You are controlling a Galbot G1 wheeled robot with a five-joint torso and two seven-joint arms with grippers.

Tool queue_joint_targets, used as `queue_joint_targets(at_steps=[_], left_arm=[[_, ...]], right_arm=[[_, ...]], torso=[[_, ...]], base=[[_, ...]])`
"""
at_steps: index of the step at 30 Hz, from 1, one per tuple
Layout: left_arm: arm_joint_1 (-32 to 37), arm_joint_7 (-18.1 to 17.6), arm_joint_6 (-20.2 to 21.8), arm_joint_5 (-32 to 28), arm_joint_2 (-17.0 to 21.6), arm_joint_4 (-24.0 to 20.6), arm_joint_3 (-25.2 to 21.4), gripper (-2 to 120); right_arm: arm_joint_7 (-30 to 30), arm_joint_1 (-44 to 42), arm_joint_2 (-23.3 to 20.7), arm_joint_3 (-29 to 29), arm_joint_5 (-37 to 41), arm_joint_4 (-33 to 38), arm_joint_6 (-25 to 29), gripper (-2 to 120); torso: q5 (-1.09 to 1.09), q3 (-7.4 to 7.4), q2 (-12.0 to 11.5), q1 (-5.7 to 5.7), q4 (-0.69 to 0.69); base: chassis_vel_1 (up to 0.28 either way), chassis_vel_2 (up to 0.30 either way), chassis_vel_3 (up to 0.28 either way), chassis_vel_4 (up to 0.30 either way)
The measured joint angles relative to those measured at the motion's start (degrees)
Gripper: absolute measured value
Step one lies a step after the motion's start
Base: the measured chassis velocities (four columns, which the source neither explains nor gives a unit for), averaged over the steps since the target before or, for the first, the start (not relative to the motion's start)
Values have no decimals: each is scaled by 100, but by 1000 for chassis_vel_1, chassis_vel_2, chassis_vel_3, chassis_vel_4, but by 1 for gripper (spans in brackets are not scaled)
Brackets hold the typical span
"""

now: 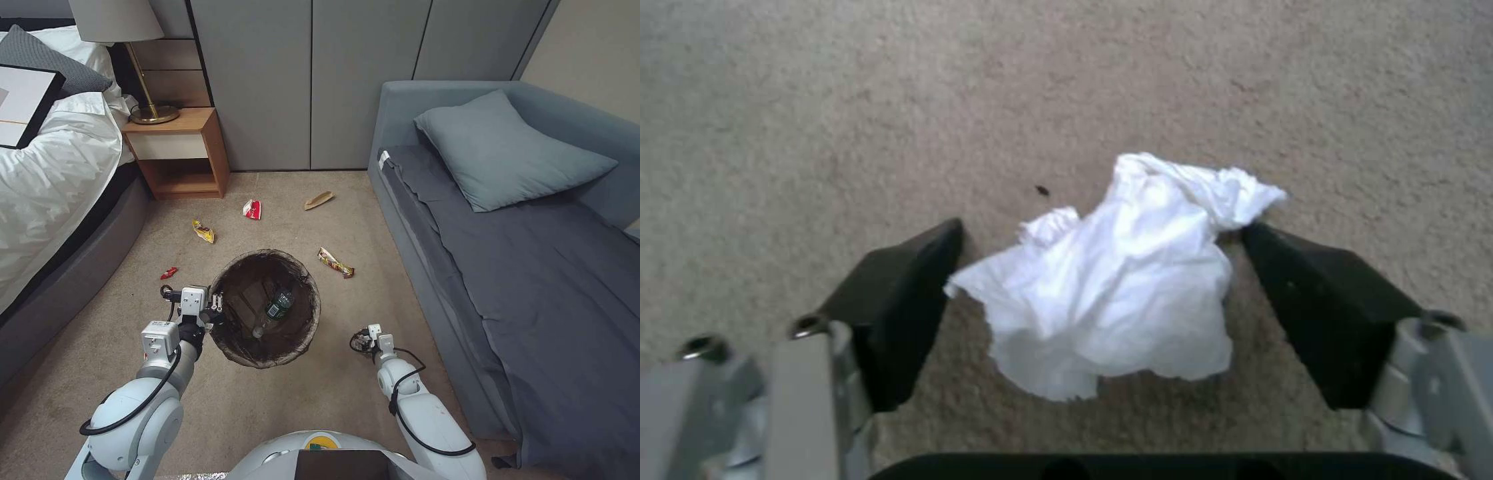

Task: Pick up the trash bin, then pick up the garbage from the floor and place it into the trash bin.

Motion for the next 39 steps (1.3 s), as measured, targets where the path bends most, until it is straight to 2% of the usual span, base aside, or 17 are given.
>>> queue_joint_targets(at_steps=[4, 6, 22, 24, 28, 29, 31, 34, 36, 37, 39], left_arm=[[-15, -9, -17, -1, 0, 1, 0, 2], [-43, -24, -19, -6, -13, 11, 5, 2], [-40, -8, -19, -6, -5, 59, 3, 2], [-40, -6, -19, -8, -8, 60, 3, 2], [-38, -1, -17, -13, -7, 60, 5, 2], [-38, -1, -17, -13, -7, 60, 5, 2], [-32, 2, -10, -15, -7, 57, 6, 2], [-30, 3, -2, -16, -4, 50, 6, 2], [-24, 2, 17, -18, 5, 44, 6, 2], [-24, 2, 17, -18, 5, 44, 6, 2], [-20, -3, 28, -18, 9, 41, 5, 2]], right_arm=[[2, 3, 15, 2, -11, -20, 16, 69], [5, 5, 35, 1, -22, -44, 49, 61], [46, -34, 84, 68, -206, -64, 207, 26], [101, -30, 87, 109, -232, -80, 249, 22], [149, -75, 47, 211, -249, 49, 297, 7], [149, -75, 47, 211, -249, 49, 297, 7], [185, -169, -30, 237, -248, 319, 377, 0], [187, -286, -101, 253, -243, 691, 418, 0], [179, -510, -244, 312, -137, 1314, 412, 0], [179, -510, -244, 312, -137, 1314, 412, 0], [175, -693, -376, 393, -28, 1861, 375, 0]], torso=[[0, 0, 0, 0, 0], [0, 0, 0, 0, -1], [4, 1, 0, 0, 2], [-1, 2, -1, 0, 1], [-3, 3, -1, 1, -4], [-3, 3, -1, 1, -4], [-7, 3, -1, 1, -8], [-2, 2, -1, 1, -4], [-2, 2, -1, 1, -3], [-2, 2, -1, 1, -3], [-2, 1, -1, 1, -4]], base=[[0, 0, 0, 0], [0, 0, 0, 0], [0, 0, 0, 0], [0, 0, 0, 0], [0, 0, 0, 0], [0, 0, 0, 0], [0, 0, 0, 0], [0, 0, 0, 0], [0, 0, 0, 0], [0, 0, 0, 0], [0, 0, 0, 0]])
